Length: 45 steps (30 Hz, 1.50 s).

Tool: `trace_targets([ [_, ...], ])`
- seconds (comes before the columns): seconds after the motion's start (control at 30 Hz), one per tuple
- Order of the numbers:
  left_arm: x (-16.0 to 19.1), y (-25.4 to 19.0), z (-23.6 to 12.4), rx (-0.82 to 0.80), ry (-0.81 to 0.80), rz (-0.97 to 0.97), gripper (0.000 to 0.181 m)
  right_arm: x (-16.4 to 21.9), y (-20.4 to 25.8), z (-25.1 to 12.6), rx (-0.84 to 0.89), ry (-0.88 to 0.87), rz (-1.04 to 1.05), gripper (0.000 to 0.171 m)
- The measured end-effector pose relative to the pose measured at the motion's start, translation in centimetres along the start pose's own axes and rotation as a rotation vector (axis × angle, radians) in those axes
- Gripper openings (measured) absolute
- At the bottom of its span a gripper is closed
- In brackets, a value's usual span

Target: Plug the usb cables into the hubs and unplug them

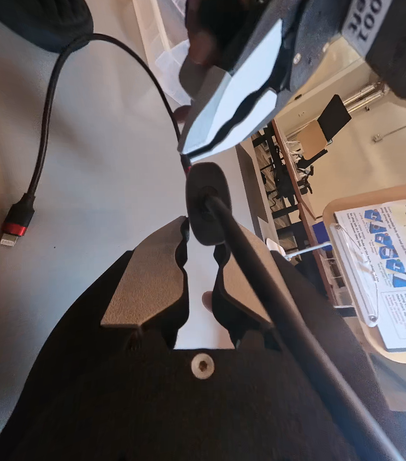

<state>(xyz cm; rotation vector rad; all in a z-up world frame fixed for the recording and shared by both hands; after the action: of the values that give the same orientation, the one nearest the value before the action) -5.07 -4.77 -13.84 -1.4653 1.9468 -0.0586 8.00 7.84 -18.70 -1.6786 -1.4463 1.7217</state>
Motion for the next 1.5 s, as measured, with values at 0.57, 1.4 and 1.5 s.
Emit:
trace_targets([
  [0.57,0.0,0.0,-0.1,0.104,0.034,-0.045,0.006,-1.0,0.9,-0.2,0.031,-0.009,-0.157,0.017],
  [1.4,-2.7,-4.6,-1.8,0.011,-0.260,0.206,0.000,-5.2,2.3,-0.3,0.016,-0.178,-0.099,0.017],
  [1.5,-2.3,-5.3,-4.6,-0.098,-0.390,0.272,0.007,-3.1,0.9,-1.0,0.012,-0.153,0.059,0.016],
])
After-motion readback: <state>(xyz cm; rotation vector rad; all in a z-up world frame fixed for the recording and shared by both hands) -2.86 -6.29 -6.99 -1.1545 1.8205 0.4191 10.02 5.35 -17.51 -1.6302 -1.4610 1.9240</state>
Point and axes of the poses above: each gripper's, where its closed fingertips meet, z out along the fingers, x out of its underside, y = z × x across the jaws, the point moved 10 cm from there along -z, back along the fingers, and after that the axes turned 5 degrees about x, right-handed, at the moved point
